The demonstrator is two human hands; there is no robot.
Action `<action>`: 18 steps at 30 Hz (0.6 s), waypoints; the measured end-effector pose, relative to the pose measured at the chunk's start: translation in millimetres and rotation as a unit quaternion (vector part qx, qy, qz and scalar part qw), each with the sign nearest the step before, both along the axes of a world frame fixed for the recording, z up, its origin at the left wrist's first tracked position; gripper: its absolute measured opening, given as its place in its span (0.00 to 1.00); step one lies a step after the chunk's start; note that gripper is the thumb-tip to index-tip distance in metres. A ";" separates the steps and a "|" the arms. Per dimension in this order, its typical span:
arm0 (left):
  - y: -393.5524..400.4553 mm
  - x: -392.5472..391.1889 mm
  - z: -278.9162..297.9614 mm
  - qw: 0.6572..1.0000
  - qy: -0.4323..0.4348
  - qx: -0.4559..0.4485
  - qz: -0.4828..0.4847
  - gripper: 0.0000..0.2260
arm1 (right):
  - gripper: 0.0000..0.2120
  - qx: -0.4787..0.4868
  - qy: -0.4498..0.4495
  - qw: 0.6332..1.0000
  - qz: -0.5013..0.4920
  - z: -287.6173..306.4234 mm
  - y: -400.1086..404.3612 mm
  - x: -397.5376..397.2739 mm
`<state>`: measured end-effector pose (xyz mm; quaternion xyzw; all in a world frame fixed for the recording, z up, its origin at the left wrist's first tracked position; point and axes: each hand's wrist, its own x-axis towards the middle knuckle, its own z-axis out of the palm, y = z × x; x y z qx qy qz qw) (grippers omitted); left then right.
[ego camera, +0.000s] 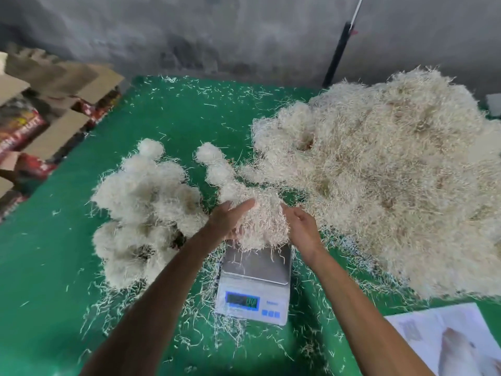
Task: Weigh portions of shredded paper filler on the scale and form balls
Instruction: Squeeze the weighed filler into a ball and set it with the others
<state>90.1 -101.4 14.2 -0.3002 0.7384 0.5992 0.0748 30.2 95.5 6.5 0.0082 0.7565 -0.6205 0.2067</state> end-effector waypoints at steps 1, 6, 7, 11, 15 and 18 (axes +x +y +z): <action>-1.6 1.4 -5.4 1.000 -0.015 -0.025 -0.001 0.34 | 0.22 0.031 -0.002 1.000 -0.001 -8.8 1.5 1.1; -1.1 13.4 -33.2 0.990 -0.030 -0.136 -0.026 0.26 | 0.20 0.228 0.063 0.967 0.092 -40.6 17.2 7.2; -1.4 16.5 -38.0 0.986 -0.040 -0.159 -0.030 0.23 | 0.19 0.265 0.072 0.957 0.092 -44.1 20.7 6.8; -0.9 23.8 -45.3 0.976 -0.056 -0.209 -0.019 0.35 | 0.15 0.284 0.119 0.951 0.040 -52.0 37.8 0.0; 1.0 22.7 -43.2 0.978 0.062 -0.201 -0.016 0.28 | 0.25 0.358 0.188 0.903 0.145 -61.7 52.9 -20.0; 4.3 16.6 -46.4 0.966 0.105 -0.227 -0.073 0.25 | 0.35 0.397 0.203 0.863 0.237 -66.1 45.7 -38.9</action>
